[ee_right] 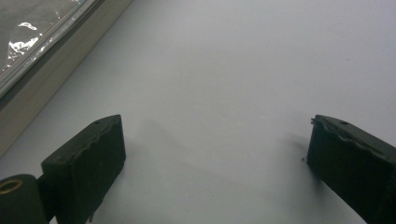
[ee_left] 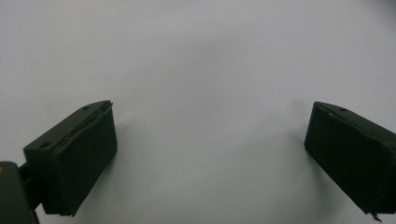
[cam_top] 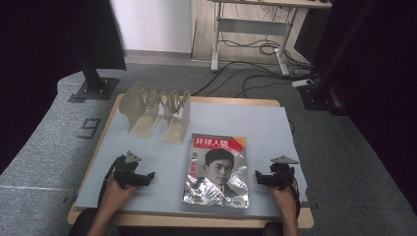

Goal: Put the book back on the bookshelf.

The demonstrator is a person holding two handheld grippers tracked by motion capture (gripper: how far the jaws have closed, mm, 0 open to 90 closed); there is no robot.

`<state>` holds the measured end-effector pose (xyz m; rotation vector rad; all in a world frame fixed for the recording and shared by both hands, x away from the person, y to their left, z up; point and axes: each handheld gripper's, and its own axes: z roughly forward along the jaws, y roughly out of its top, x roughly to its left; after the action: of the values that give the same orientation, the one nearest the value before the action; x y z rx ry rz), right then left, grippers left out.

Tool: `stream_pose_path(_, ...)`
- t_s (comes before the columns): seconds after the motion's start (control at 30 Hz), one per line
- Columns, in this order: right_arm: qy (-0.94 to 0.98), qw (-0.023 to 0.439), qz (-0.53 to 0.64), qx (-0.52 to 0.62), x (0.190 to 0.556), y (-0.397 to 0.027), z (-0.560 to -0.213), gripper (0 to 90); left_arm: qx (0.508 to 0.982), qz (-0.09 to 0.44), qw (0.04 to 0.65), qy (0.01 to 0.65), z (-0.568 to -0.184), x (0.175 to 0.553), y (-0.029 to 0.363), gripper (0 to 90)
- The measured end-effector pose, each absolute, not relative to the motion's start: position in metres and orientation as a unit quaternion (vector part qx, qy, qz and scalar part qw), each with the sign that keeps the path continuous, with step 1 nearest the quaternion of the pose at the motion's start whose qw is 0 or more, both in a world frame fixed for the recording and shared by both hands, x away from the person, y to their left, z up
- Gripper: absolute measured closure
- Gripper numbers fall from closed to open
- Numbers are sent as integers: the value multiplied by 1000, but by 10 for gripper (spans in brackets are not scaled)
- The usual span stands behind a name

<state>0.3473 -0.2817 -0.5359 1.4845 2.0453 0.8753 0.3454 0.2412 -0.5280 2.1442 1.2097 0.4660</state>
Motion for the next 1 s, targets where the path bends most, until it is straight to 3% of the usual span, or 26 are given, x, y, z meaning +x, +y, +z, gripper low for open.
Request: stream_pose_path(1.0, 769, 231, 347, 484, 330, -269, -507, 42, 825, 161, 330, 429, -517, 341, 221, 57)
